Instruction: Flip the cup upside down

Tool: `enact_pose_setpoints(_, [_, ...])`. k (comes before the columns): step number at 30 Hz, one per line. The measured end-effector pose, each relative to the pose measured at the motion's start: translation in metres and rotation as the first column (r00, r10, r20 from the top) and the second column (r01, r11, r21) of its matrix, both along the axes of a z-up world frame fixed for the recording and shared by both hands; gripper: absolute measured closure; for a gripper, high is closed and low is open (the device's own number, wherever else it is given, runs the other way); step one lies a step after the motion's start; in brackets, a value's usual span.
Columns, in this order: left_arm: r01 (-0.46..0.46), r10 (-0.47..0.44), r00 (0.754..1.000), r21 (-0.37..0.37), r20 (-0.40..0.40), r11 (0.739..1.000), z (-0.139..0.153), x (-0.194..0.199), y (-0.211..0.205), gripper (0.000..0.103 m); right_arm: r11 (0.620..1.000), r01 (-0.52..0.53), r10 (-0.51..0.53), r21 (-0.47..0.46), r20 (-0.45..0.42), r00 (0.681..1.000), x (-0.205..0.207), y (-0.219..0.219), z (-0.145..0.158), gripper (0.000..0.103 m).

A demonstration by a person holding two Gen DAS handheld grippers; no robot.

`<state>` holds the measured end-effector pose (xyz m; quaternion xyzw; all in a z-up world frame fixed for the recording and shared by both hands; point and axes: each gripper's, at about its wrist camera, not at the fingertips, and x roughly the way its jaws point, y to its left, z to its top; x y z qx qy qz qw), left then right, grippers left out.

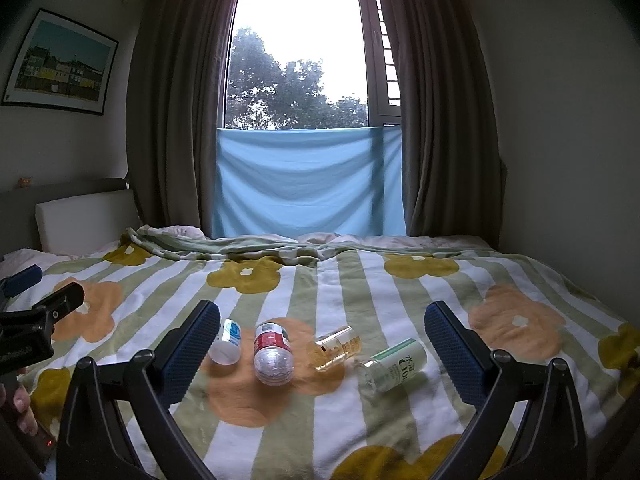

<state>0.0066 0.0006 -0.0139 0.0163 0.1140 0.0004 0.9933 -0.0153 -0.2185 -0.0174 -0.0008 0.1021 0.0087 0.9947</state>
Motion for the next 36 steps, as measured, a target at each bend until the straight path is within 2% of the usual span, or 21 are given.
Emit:
enact_pose_setpoints(6, [0.009,-0.009,0.999,-0.001,-0.031,1.0,0.004,0.009,-0.002,0.0,1.0,-0.001,0.001,-0.003,-0.003,1.0,-0.001,0.001,-0.002,0.001])
enact_pose_setpoints(9, [0.044,-0.046,0.996,-0.018,-0.083,0.999,0.007,0.029,0.0,0.0,1.0,-0.01,0.01,-0.013,-0.015,1.0,-0.002,0.001,-0.006,0.001])
enact_pose_setpoints(15, [0.094,-0.091,0.971,0.004,-0.222,0.996,0.002,0.105,-0.003,0.0,0.996,-0.082,0.081,-0.025,-0.05,0.995,0.006,-0.005,-0.01,0.001])
enact_pose_setpoints(19, [0.114,-0.104,0.934,0.008,-0.341,0.993,-0.017,0.166,-0.008,0.0,0.994,-0.108,0.105,-0.029,-0.092,0.99,0.019,-0.01,-0.016,0.001])
enact_pose_setpoints(23, [0.129,-0.126,0.881,-0.026,-0.457,0.991,-0.042,0.217,-0.009,0.0,0.99,-0.142,0.138,-0.013,-0.14,0.98,0.03,-0.019,-0.019,0.001])
enact_pose_setpoints(29, [0.096,-0.163,0.751,-0.139,-0.64,0.986,-0.088,0.29,-0.004,0.001,0.987,-0.162,0.156,-0.016,-0.179,0.971,0.041,-0.03,-0.024,0.001])
enact_pose_setpoints(31, [0.076,-0.164,0.72,-0.158,-0.674,0.985,-0.101,0.307,-0.003,0.004,0.987,-0.161,0.157,-0.009,-0.194,0.968,0.045,-0.035,-0.028,0.001])
enact_pose_setpoints(32, [0.067,-0.166,0.696,-0.166,-0.699,0.984,-0.109,0.317,-0.002,0.005,0.987,-0.162,0.158,-0.006,-0.201,0.967,0.047,-0.036,-0.03,0.001])
enact_pose_setpoints(36, [0.038,-0.153,0.633,-0.167,-0.759,0.985,-0.134,0.344,-0.004,0.01,0.988,-0.156,0.154,0.012,-0.227,0.962,0.052,-0.044,-0.039,0.001])
